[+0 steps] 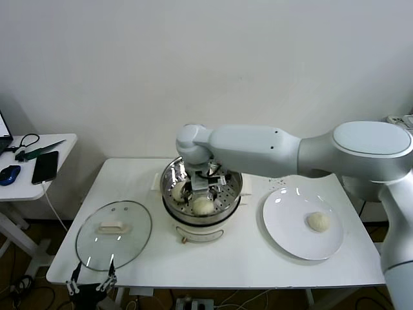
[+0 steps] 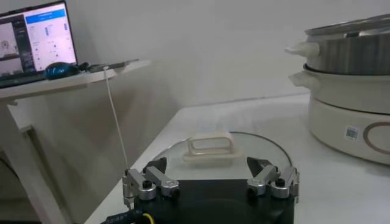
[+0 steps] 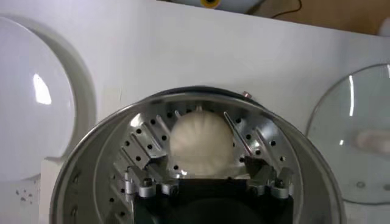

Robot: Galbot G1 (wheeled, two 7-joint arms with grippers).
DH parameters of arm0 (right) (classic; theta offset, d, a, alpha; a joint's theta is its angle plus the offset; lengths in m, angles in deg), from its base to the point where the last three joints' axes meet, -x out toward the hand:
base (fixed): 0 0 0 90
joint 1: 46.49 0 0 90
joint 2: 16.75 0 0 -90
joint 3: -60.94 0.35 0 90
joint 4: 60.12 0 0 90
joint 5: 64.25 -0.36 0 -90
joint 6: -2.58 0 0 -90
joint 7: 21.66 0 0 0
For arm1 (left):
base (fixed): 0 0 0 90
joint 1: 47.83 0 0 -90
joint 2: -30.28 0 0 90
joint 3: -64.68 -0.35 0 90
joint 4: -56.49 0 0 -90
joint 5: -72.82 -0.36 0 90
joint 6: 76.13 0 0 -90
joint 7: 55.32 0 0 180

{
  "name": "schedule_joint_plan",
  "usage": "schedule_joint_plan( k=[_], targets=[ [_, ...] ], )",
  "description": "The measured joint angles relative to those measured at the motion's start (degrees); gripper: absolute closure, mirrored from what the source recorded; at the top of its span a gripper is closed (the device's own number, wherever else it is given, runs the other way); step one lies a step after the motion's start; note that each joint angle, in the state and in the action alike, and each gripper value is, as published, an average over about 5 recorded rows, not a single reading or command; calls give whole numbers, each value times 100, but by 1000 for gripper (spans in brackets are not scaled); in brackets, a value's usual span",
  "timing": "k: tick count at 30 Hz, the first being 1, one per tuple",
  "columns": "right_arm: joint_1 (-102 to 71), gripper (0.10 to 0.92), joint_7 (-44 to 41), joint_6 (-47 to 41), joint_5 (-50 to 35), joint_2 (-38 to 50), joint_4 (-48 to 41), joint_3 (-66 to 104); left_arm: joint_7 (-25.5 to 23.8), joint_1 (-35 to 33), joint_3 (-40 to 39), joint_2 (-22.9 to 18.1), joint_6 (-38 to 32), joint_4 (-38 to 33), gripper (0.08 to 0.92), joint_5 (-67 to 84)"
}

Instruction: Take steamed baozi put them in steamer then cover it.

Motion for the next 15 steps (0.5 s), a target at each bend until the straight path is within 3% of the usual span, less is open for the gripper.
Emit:
schedule_joint_plan(
  k=[8, 15],
  targets=[
    [563, 203, 472, -342, -311, 693, 98, -100, 3, 11, 55, 33, -10, -54, 177, -35],
    [1095, 203, 1181, -1480, -1184, 1695, 374, -672, 42, 55, 66, 57, -9, -107, 177, 2]
  ],
)
